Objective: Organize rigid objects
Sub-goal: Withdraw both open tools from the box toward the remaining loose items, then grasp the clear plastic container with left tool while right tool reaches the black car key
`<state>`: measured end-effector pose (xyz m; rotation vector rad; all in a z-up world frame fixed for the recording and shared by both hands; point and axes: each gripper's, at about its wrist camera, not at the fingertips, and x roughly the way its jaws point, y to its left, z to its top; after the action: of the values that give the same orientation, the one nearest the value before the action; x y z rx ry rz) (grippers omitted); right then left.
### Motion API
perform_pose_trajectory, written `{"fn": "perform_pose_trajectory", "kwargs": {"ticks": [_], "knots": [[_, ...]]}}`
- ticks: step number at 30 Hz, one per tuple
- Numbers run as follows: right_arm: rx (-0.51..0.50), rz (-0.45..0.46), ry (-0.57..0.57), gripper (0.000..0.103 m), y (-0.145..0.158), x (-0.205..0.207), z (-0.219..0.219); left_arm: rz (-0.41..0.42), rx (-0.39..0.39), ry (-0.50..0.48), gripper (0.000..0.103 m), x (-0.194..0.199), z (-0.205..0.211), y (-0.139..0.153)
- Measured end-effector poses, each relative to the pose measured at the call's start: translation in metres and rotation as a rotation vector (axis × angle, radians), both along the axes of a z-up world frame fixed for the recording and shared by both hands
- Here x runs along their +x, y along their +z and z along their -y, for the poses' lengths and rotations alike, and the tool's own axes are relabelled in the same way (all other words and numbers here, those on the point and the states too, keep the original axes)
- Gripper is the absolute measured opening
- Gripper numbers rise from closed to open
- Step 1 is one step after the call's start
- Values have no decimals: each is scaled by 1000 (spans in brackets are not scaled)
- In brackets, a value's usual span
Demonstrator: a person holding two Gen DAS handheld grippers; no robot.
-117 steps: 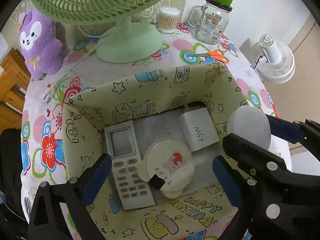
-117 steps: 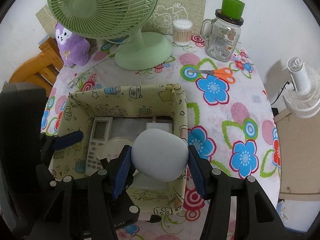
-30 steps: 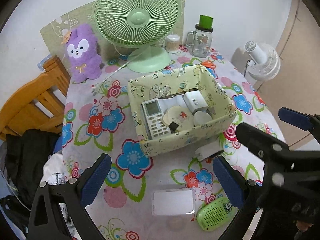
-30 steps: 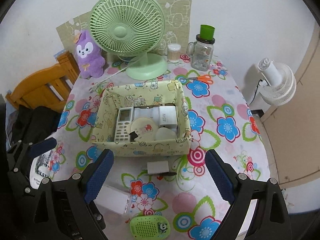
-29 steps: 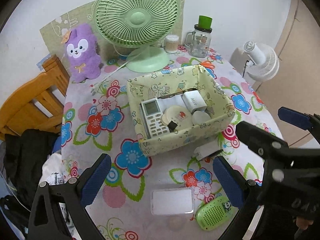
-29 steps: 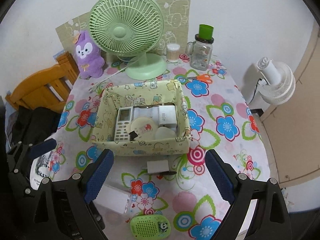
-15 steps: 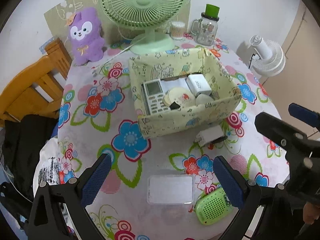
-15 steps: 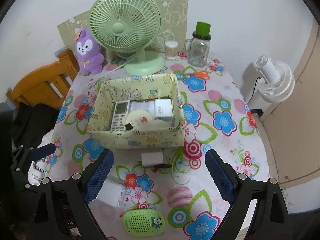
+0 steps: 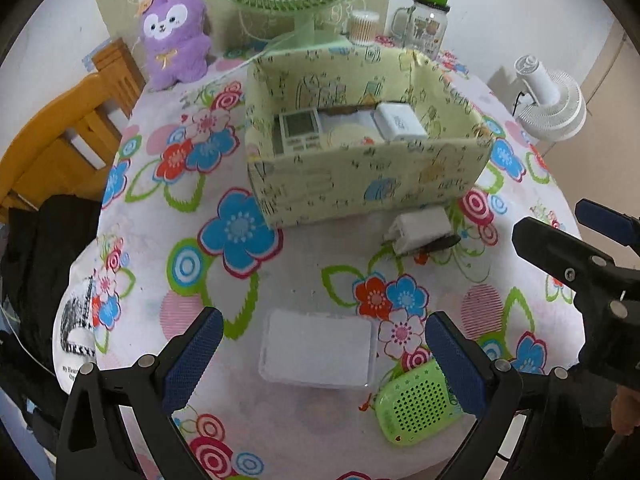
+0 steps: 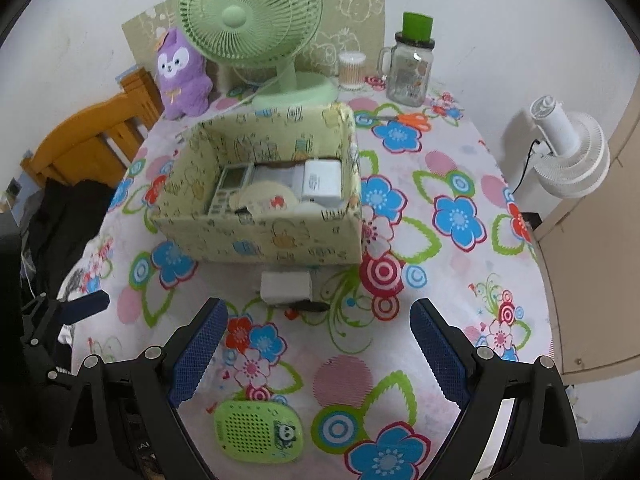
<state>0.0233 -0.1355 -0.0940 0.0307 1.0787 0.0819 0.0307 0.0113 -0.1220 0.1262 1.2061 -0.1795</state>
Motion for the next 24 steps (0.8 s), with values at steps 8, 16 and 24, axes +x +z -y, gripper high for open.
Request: {"fn": "perform_pose_trajectory", "kwargs": {"ticks": [8,16,24], "knots": [[-10,-38,38,94,-24,2,-1,-24,10,29,102,0,0,-21],[-13,-74,54,94,-50,11,-5,-57,16,47,102,1,0,-41],[-15,-112,46,88,-75,23,-2,-84,33,41,102,4,3,-59]]}}
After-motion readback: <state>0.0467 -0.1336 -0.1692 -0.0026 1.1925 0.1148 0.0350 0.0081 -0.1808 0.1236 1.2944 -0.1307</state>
